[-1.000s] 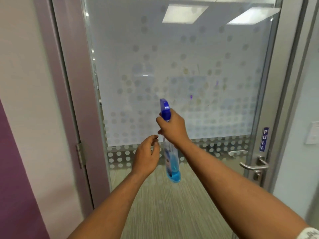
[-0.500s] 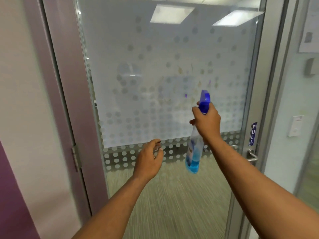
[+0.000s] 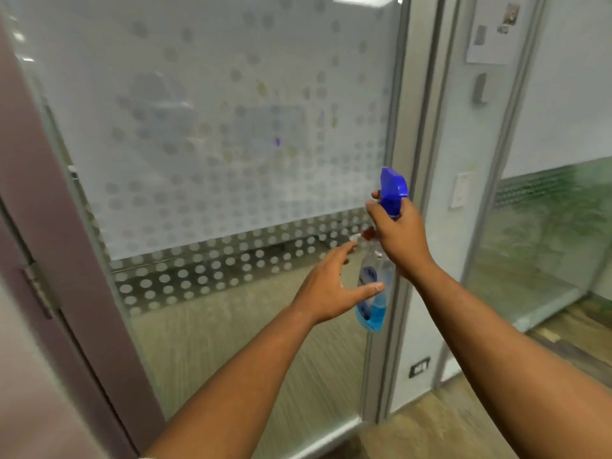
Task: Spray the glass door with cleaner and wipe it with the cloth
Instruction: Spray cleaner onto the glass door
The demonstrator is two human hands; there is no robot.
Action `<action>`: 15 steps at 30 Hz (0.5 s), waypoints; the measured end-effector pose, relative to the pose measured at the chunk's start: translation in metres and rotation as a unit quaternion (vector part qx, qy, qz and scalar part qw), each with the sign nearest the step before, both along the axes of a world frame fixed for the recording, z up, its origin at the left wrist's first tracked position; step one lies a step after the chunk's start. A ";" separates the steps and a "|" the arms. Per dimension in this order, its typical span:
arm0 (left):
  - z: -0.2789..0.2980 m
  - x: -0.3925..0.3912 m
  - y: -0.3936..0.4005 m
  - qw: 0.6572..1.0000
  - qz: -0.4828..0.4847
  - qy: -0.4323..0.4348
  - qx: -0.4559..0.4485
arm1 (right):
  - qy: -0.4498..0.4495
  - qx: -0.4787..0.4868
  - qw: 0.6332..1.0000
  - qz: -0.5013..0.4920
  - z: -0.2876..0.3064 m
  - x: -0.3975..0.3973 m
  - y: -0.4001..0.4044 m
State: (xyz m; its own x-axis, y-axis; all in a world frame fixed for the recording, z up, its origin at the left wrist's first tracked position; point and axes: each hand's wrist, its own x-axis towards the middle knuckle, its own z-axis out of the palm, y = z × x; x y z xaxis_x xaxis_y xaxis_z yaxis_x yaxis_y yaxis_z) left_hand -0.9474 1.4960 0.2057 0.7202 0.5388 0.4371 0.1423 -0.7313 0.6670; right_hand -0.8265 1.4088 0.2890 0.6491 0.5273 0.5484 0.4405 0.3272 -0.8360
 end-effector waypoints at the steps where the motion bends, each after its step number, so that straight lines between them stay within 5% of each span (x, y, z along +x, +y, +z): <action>1: -0.001 0.012 -0.009 1.000 -0.012 0.003 -0.004 | 0.002 -0.001 1.000 -0.003 -0.001 0.008 -0.011; 15: -0.035 0.132 -0.178 0.989 -0.108 0.058 -0.079 | 0.006 0.009 0.999 -0.037 -0.024 0.096 -0.178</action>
